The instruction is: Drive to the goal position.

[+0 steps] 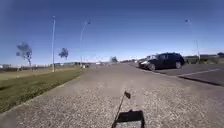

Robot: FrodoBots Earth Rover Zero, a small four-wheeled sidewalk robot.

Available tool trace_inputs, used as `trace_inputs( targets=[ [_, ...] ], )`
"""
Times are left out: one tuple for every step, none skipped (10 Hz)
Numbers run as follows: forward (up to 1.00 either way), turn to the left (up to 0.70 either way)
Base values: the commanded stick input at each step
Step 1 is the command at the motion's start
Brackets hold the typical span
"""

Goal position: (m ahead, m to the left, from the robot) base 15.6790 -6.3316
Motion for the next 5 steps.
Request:
trace_inputs(
  targets=[
    [0.03,0.00],
    [0.00,0.00],
    [0.00,0.00],
    [0.00,0.00],
    [0.00,0.00]
  ],
)
